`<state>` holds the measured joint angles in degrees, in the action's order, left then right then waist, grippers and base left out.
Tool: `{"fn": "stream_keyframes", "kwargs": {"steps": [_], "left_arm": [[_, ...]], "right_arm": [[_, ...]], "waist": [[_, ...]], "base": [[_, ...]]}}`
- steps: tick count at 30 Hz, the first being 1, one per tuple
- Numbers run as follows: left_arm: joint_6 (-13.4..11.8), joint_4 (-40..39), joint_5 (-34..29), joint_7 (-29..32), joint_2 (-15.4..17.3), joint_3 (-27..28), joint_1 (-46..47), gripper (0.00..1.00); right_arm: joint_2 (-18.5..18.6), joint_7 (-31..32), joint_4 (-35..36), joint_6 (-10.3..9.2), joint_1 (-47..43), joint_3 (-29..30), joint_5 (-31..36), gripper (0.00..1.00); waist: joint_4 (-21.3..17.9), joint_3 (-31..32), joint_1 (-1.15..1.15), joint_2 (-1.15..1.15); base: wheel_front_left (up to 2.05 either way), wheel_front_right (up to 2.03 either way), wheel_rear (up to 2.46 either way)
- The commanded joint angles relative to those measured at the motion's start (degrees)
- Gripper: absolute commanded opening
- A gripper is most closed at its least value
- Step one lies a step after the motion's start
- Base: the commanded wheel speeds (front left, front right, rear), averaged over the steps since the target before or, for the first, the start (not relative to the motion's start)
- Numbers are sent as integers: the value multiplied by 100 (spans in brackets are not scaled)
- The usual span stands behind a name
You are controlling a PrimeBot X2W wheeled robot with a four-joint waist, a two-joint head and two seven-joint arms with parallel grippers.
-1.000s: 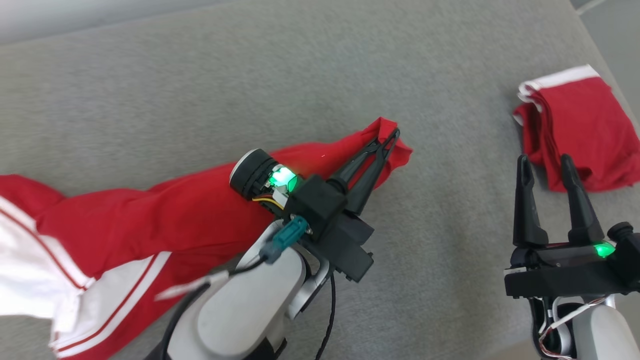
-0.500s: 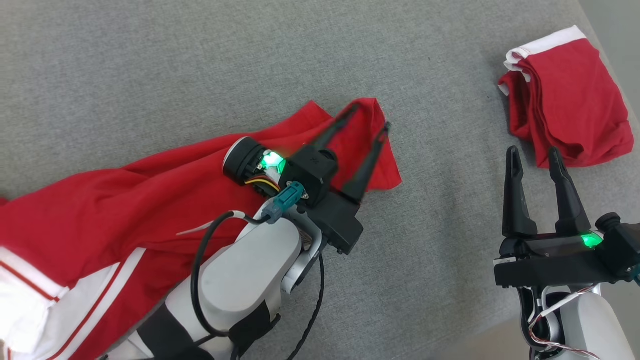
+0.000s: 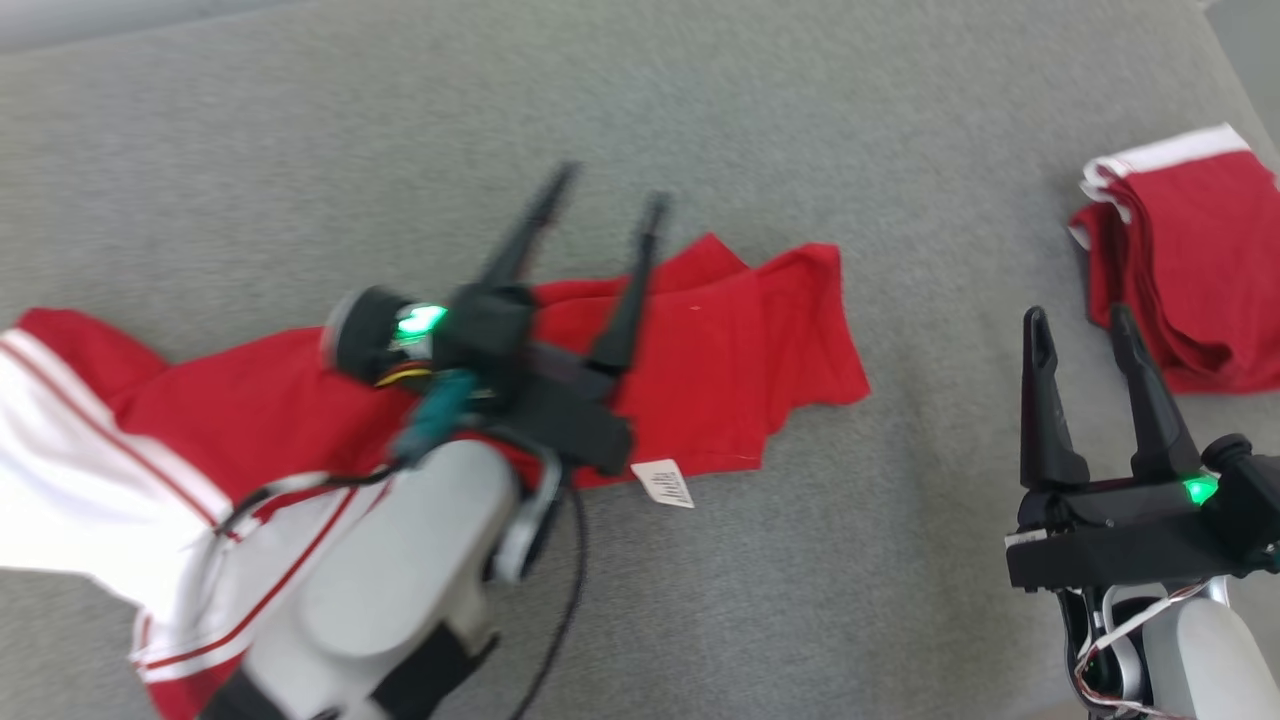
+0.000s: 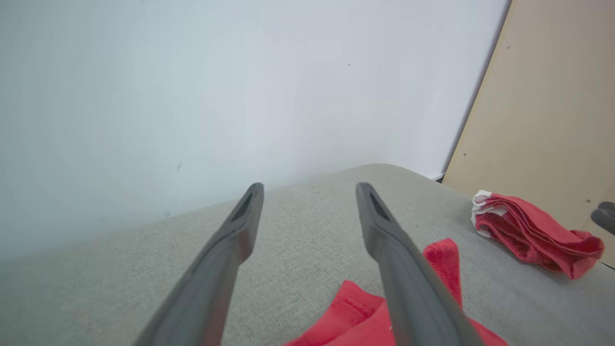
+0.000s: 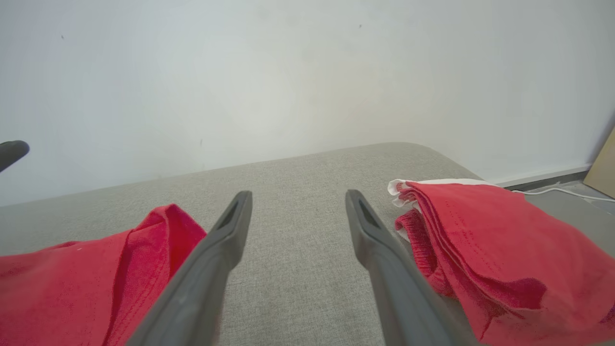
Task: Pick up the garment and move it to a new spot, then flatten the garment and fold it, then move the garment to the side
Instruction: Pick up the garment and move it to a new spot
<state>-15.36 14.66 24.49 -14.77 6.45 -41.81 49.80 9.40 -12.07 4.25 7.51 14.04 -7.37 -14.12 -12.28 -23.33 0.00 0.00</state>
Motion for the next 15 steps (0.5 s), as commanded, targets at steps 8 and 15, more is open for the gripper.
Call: {"fn": "stream_keyframes", "kwargs": {"steps": [8,15], "left_arm": [[-175,-1002,-300,-30,517,1366,-1118,100],[-127,-1559,-516,-31,747,2439,-2073,100]], "right_arm": [[175,191,118,-4,-209,-157,57,100],[215,280,110,-4,-353,-224,82,100]], "waist": [[585,550,0,0],[741,840,0,0]], "base": [[0,0,0],[0,0,0]]}}
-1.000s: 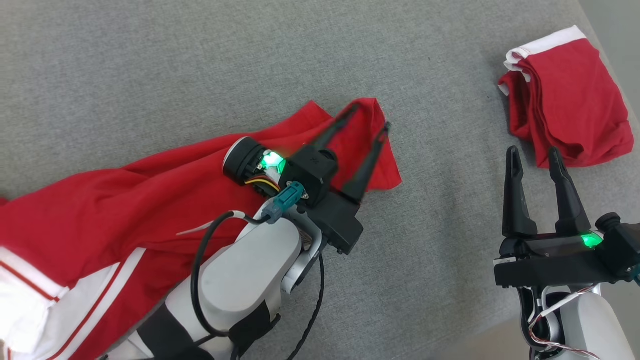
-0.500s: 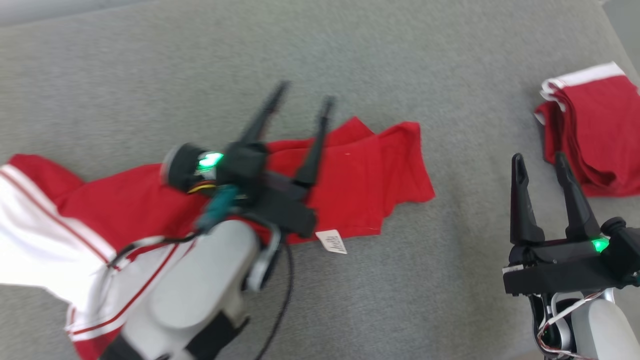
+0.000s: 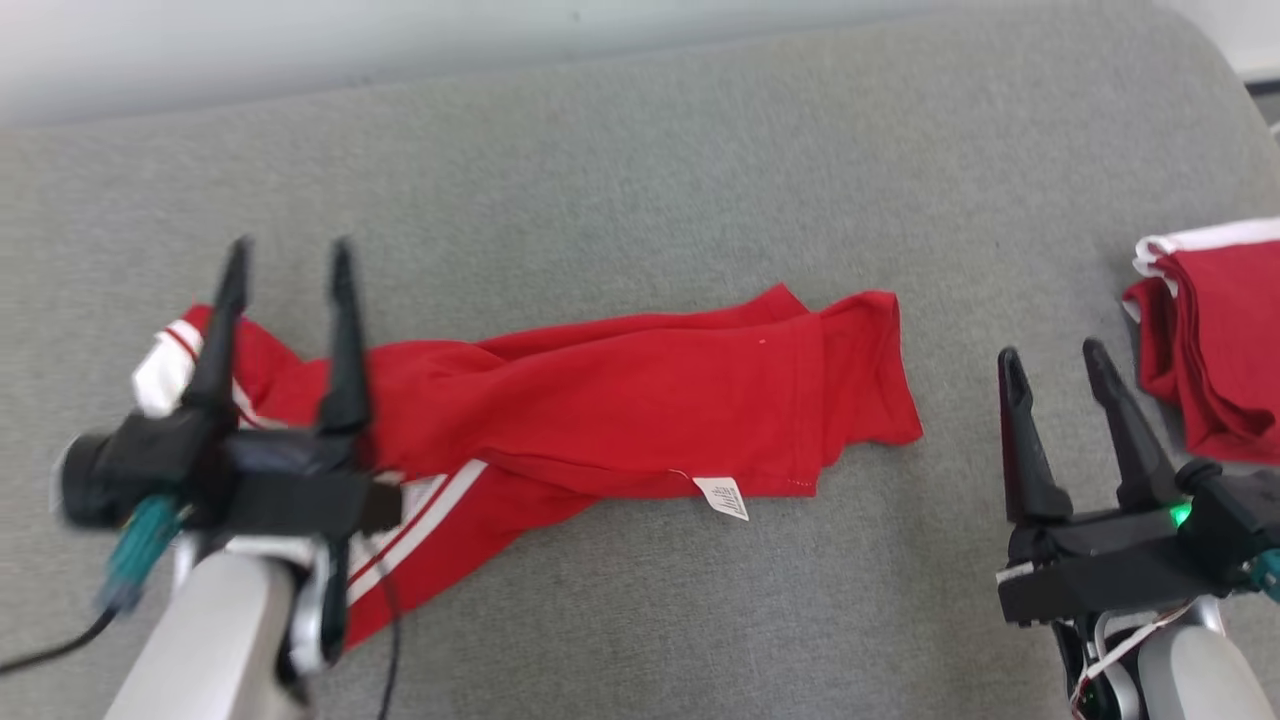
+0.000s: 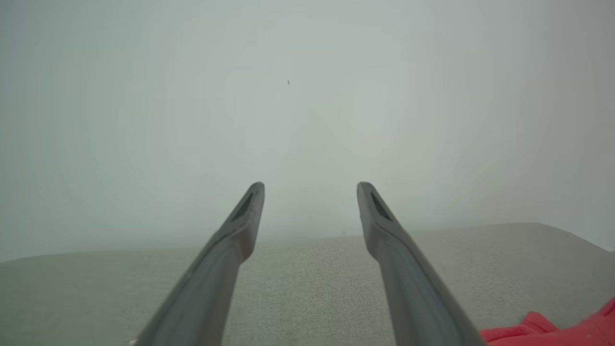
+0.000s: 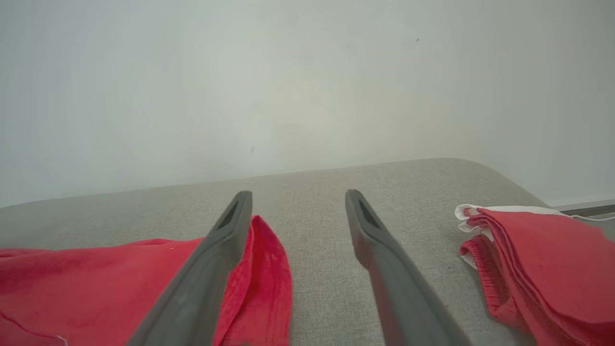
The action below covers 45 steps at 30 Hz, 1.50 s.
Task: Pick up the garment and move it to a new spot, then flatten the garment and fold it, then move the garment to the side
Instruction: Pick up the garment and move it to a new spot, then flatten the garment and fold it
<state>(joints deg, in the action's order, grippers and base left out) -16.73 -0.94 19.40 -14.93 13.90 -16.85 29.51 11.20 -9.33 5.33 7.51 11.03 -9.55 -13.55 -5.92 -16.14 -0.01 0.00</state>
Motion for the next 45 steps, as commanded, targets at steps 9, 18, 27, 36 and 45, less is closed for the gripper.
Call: {"fn": "stream_keyframes", "kwargs": {"steps": [9,18,27,36,45], "left_arm": [[153,-470,-380,-16,118,931,-1235,100],[327,-595,-687,-16,133,1188,-2162,100],[281,-585,-767,116,161,1037,-2738,100],[249,-618,-666,293,208,1027,-2995,100],[203,-654,-655,392,245,1025,-3045,100]], "right_arm": [[55,102,-43,-4,-299,-29,53,100],[9,199,-98,-4,-604,-68,125,100],[-56,394,17,-4,-907,-154,219,100],[-166,557,268,-4,-1268,-281,372,100],[-210,659,443,-4,-1398,-329,391,100]], "waist": [[206,471,1,0],[223,876,1,0],[190,1174,1,0],[180,1344,1,0],[168,1356,1,0]], "base": [[0,0,0],[0,0,0],[0,0,0],[0,0,0],[0,0,0]]}}
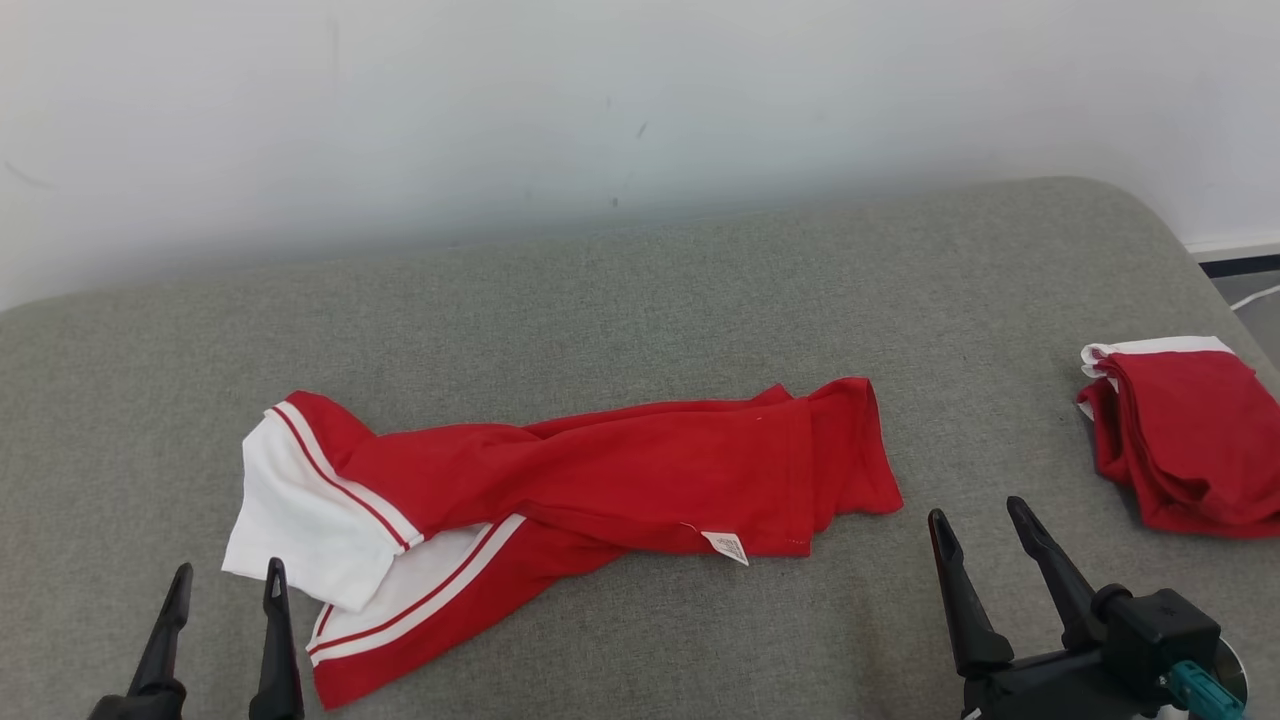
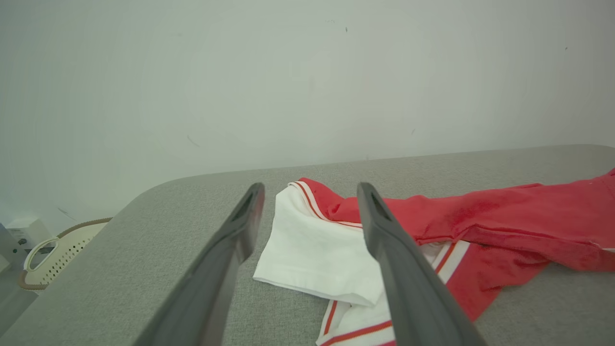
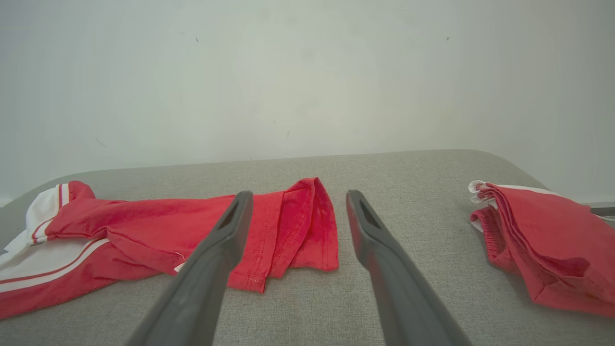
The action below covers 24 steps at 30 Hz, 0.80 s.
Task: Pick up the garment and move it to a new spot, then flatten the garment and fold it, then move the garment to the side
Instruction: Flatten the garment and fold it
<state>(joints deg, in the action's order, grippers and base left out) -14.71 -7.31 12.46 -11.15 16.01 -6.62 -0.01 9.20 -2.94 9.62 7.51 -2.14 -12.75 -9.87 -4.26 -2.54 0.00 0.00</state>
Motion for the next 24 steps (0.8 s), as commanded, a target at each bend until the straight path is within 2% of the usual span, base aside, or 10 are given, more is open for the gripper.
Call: {"fn": "stream_keyframes", "kwargs": {"steps": [1,15,24], "left_arm": [[-12,-28,28,26,37,-8,-98,100],[-3,0,165,150,121,94,283,100],[583,843,724,816,561,261,1205,100]], "right_arm": [[-14,17,25,-4,-83,-4,19,100],[-18,30,106,-4,1,55,-64,100],[83,-60,130,-4,251,-43,-158,100]], "waist": [[7,-8,0,0],[145,-210,0,0],[96,-710,0,0]], "base": [[0,0,0],[0,0,0],[0,0,0]]}}
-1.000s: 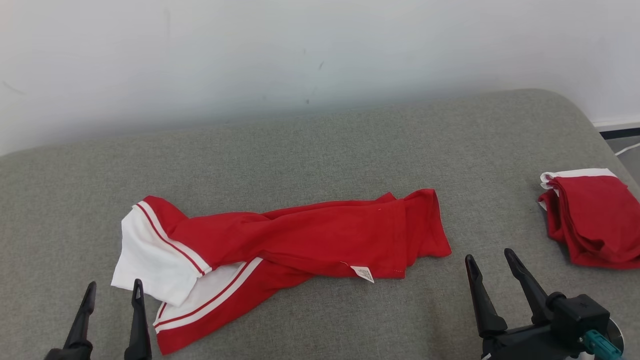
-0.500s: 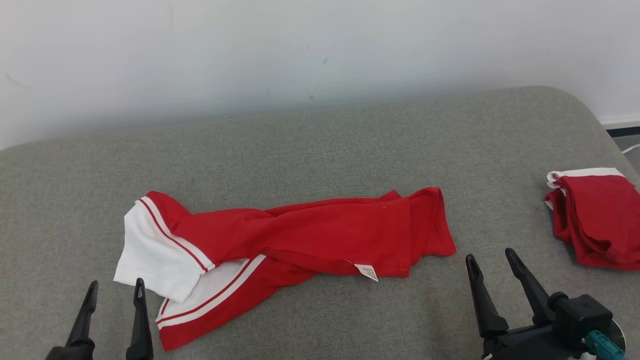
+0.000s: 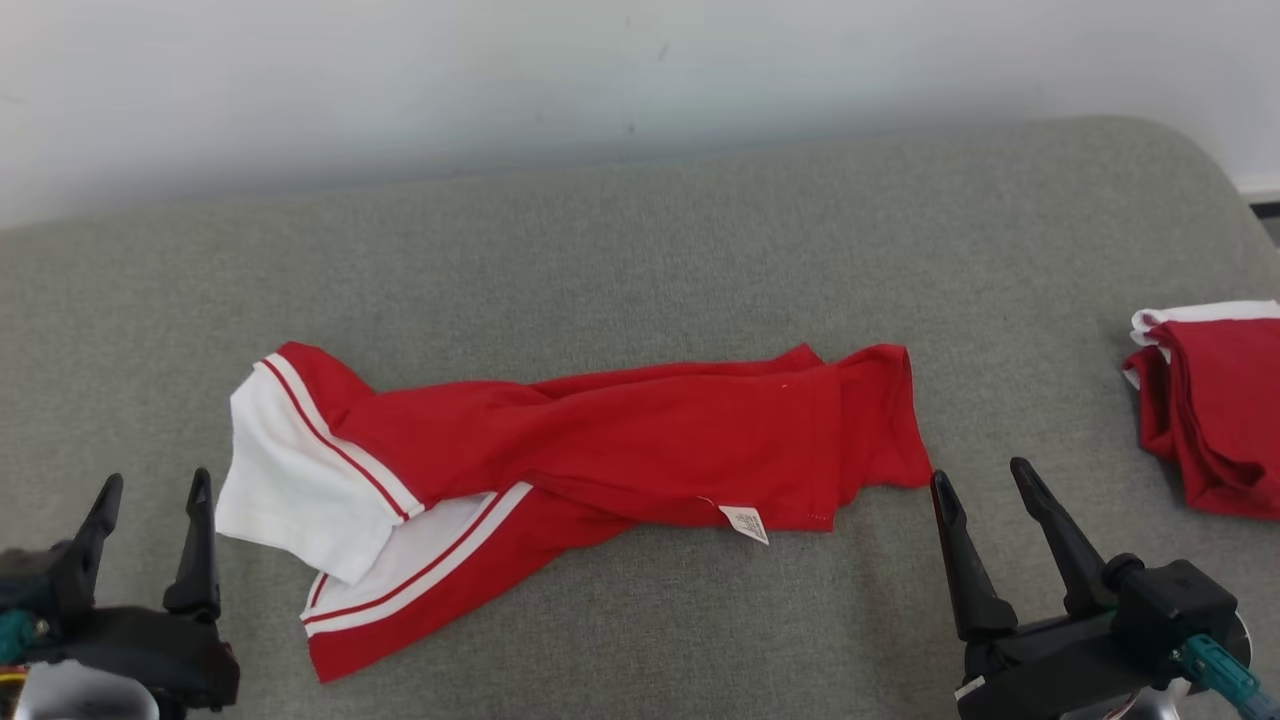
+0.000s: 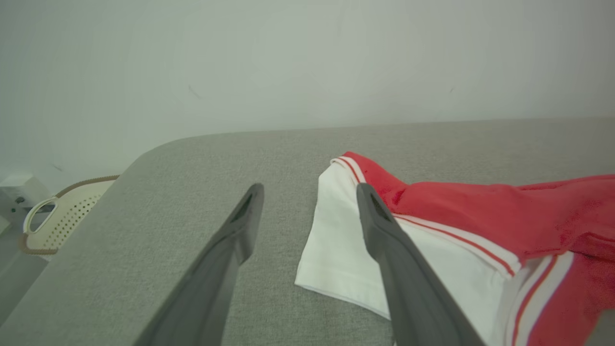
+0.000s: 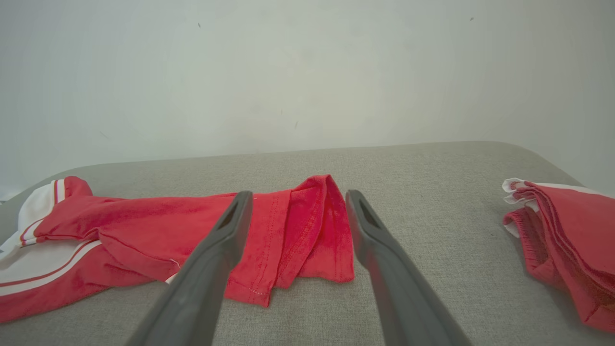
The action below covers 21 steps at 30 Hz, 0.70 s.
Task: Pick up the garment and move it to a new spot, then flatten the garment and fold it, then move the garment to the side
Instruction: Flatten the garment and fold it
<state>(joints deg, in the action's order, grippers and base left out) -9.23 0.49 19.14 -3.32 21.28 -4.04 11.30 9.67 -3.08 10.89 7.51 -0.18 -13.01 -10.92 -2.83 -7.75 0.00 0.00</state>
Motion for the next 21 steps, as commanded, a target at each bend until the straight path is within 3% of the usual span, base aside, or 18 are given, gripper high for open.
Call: {"fn": "stream_keyframes", "kwargs": {"steps": [1,10,21], "left_arm": [[102,211,115,151,94,6,174,100],[590,1528,694,927,290,34,885,100],[911,2381,989,1242,353,-14,1169,100]], "right_arm": [[40,-60,1,-4,87,-30,-60,100],[79,-307,-167,-4,404,-139,-171,100],[91,-430,-328,-4,569,-207,-223,100]], "waist": [[-68,-257,0,0],[-250,-785,0,0],[-336,-927,0,0]], "base": [[0,0,0],[0,0,0],[0,0,0]]}}
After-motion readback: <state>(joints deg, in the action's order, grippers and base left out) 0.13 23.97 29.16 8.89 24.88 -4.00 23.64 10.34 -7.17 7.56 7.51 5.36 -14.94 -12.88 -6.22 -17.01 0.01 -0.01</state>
